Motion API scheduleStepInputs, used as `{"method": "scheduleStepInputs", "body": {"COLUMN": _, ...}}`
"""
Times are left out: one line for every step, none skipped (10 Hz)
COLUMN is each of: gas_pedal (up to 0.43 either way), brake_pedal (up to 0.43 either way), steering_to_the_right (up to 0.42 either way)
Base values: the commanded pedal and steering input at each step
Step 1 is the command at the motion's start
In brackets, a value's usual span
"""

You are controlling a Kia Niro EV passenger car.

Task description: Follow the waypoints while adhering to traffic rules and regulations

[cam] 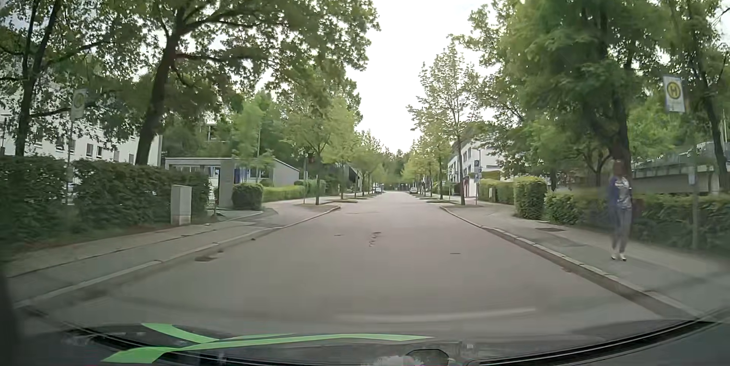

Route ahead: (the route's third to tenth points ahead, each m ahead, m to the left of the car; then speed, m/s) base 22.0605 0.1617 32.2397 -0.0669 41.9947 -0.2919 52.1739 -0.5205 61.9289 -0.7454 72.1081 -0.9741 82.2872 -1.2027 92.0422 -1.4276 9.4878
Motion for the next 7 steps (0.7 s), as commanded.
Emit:
{"method": "scheduleStepInputs", "body": {"gas_pedal": 0.157, "brake_pedal": 0.000, "steering_to_the_right": 0.002}}
{"method": "scheduleStepInputs", "body": {"gas_pedal": 0.157, "brake_pedal": 0.000, "steering_to_the_right": 0.003}}
{"method": "scheduleStepInputs", "body": {"gas_pedal": 0.157, "brake_pedal": 0.000, "steering_to_the_right": 0.002}}
{"method": "scheduleStepInputs", "body": {"gas_pedal": 0.157, "brake_pedal": 0.000, "steering_to_the_right": 0.002}}
{"method": "scheduleStepInputs", "body": {"gas_pedal": 0.157, "brake_pedal": 0.000, "steering_to_the_right": 0.003}}
{"method": "scheduleStepInputs", "body": {"gas_pedal": 0.157, "brake_pedal": 0.000, "steering_to_the_right": 0.003}}
{"method": "scheduleStepInputs", "body": {"gas_pedal": 0.157, "brake_pedal": 0.000, "steering_to_the_right": 0.002}}
